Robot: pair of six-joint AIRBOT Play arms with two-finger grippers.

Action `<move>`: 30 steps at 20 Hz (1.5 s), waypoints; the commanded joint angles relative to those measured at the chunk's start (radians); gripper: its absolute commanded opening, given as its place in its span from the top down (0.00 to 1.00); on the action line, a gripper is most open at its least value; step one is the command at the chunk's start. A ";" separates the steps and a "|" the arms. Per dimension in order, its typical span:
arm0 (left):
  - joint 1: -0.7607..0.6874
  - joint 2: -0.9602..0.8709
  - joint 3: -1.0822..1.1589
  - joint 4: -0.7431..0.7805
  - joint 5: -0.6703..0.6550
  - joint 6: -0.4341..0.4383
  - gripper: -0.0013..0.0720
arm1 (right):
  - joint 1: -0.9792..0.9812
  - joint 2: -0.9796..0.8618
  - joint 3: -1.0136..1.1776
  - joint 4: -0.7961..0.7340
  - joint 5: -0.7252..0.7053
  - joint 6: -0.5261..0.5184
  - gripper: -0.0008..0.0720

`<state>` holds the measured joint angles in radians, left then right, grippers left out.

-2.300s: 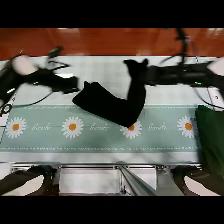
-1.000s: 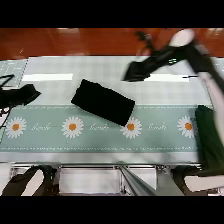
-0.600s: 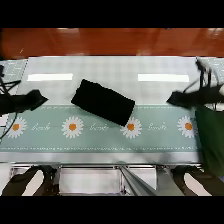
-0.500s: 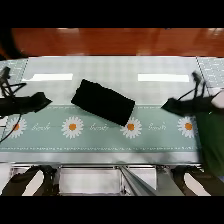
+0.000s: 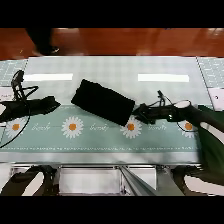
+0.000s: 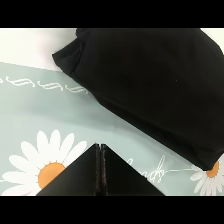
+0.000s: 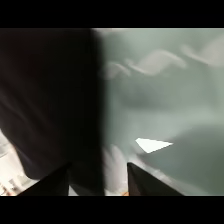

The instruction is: Fold the shirts.

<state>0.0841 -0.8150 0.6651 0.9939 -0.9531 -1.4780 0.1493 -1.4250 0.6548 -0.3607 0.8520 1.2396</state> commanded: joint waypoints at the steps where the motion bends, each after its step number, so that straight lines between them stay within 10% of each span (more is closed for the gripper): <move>1: -0.003 -0.001 -0.001 0.000 0.005 0.000 0.95 | 0.085 -0.148 0.146 0.078 0.038 -0.042 0.41; 4: -0.003 -0.001 -0.002 0.000 0.015 0.000 0.95 | 0.140 -0.199 0.280 0.075 0.058 -0.018 0.52; 6: -0.003 -0.001 -0.001 0.000 0.019 0.000 0.95 | 0.165 -0.200 0.380 0.053 0.077 -0.032 0.96; 15: -0.003 -0.001 -0.001 0.000 0.019 0.000 0.95 | 0.141 -0.200 1.206 -0.720 0.387 0.333 0.95; 30: -0.002 -0.001 -0.001 0.011 0.002 0.003 0.95 | -0.739 -0.013 1.396 -0.573 0.811 0.365 0.95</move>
<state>0.0814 -0.8162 0.6643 1.0031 -0.9504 -1.4742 -0.4152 -1.4841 2.0460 -0.9714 1.5887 1.5986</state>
